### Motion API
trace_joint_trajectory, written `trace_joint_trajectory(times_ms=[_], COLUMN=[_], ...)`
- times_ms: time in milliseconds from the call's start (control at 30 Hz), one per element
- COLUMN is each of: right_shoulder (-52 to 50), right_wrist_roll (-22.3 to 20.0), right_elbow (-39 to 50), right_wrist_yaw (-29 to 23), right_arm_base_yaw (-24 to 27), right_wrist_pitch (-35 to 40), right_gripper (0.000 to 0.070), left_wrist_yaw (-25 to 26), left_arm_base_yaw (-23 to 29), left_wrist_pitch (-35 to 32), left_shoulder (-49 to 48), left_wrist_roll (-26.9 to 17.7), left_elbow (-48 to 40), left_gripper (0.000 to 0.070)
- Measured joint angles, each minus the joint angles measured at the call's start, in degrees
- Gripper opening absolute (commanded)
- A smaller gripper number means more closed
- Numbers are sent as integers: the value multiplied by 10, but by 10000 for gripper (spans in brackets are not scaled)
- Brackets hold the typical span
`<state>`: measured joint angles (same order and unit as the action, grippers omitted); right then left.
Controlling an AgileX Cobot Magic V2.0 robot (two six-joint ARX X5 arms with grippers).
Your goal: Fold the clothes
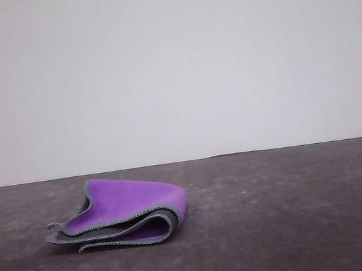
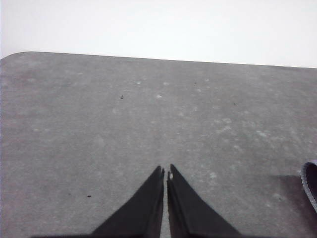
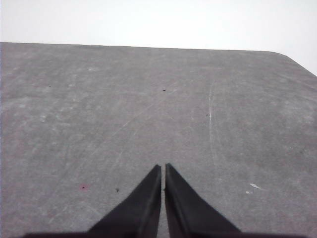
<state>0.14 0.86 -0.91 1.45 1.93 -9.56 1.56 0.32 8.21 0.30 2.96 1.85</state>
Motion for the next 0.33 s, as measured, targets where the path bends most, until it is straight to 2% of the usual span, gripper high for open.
trace_joint_trajectory(times_ms=[333], right_shoulder=[0], right_wrist_roll=[0], right_elbow=[0], right_wrist_yaw=[0], right_arm_base_yaw=[0], right_wrist_pitch=[0], right_gripper=[11], left_wrist_yaw=[0], left_arm_base_yaw=[0], left_wrist_pitch=[0], left_shoulder=[0], left_wrist_roll=[0], left_elbow=[0], left_gripper=[0])
